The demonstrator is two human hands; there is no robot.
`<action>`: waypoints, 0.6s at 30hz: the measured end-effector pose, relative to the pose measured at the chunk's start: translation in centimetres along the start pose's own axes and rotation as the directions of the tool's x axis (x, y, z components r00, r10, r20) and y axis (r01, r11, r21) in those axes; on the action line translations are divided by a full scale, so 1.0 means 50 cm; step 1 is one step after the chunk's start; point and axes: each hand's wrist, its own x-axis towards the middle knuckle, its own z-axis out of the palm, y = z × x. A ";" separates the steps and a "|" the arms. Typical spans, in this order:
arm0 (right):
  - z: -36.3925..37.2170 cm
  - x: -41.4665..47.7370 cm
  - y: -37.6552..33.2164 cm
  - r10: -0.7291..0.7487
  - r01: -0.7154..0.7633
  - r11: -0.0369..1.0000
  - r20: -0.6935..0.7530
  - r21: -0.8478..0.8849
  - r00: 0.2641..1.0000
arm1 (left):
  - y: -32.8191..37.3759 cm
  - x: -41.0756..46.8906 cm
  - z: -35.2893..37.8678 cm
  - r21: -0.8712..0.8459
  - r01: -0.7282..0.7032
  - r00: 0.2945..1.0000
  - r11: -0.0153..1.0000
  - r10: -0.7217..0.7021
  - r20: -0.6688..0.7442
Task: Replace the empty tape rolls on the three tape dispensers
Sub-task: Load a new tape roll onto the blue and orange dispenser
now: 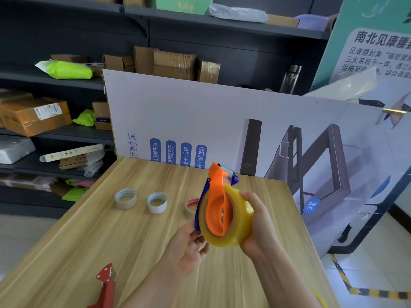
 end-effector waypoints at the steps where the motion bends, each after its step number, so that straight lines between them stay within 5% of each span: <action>1: 0.001 0.000 0.003 -0.012 0.012 1.000 -0.004 -0.002 1.000 | -0.004 -0.003 -0.002 -0.007 0.003 1.000 1.000 -0.003 0.015; 18: -0.023 -0.060 0.025 -0.044 0.044 0.998 -0.009 0.047 0.999 | -0.101 -0.075 0.006 -0.295 0.084 0.996 0.952 -0.079 0.032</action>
